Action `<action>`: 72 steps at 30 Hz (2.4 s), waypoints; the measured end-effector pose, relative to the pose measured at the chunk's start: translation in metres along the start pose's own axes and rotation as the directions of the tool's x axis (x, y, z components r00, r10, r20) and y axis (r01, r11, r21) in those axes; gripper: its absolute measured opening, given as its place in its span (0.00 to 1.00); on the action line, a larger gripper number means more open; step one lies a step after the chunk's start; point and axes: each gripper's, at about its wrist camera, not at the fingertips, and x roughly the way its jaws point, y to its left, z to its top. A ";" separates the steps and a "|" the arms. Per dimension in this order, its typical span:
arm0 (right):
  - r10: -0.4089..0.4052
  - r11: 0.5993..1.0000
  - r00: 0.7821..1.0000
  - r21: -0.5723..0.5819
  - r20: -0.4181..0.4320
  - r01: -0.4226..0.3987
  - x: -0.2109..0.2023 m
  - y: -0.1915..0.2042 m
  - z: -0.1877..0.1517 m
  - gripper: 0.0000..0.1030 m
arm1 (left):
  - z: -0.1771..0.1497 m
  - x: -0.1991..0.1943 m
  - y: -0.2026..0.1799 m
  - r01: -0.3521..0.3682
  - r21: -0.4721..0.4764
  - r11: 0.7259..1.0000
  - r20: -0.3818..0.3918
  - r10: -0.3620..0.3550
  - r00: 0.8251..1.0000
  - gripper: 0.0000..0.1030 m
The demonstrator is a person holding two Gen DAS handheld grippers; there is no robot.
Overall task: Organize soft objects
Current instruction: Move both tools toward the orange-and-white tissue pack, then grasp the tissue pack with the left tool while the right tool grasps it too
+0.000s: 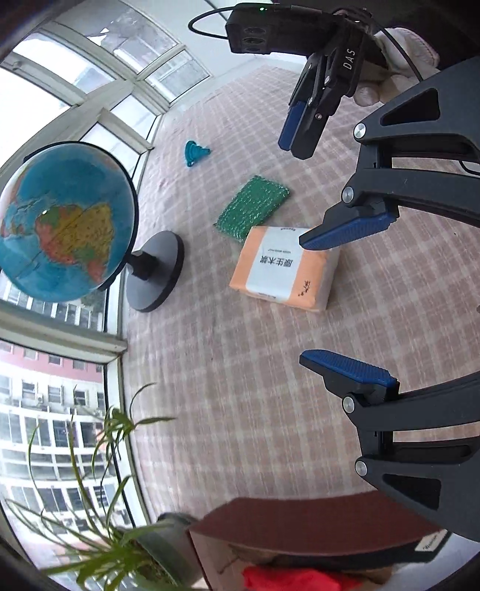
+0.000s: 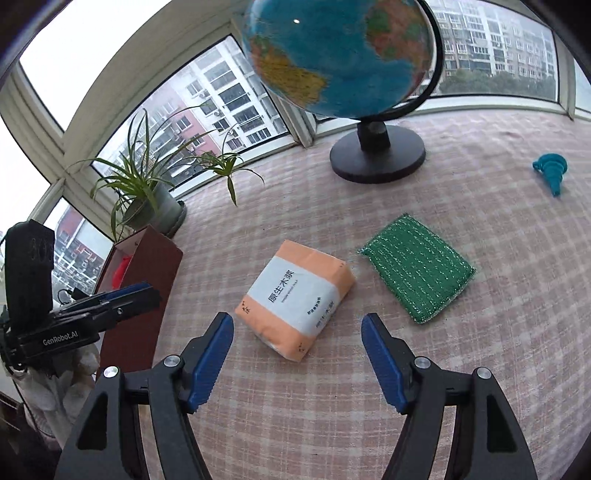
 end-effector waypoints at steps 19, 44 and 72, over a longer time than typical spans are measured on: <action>0.186 0.955 0.974 0.258 -0.133 -0.147 0.059 -0.055 0.016 0.62 | 0.022 0.084 -0.017 0.042 0.038 0.998 -0.191 -0.034 0.981 0.54; 0.203 0.965 0.950 0.213 -0.236 -0.153 0.100 -0.039 0.021 0.34 | 0.021 0.111 0.000 0.080 -0.042 0.996 -0.242 -0.088 0.966 0.37; 0.155 0.977 0.948 0.182 -0.278 -0.107 0.103 -0.050 0.025 0.36 | 0.006 0.114 -0.012 0.125 -0.067 0.990 -0.247 -0.138 0.959 0.38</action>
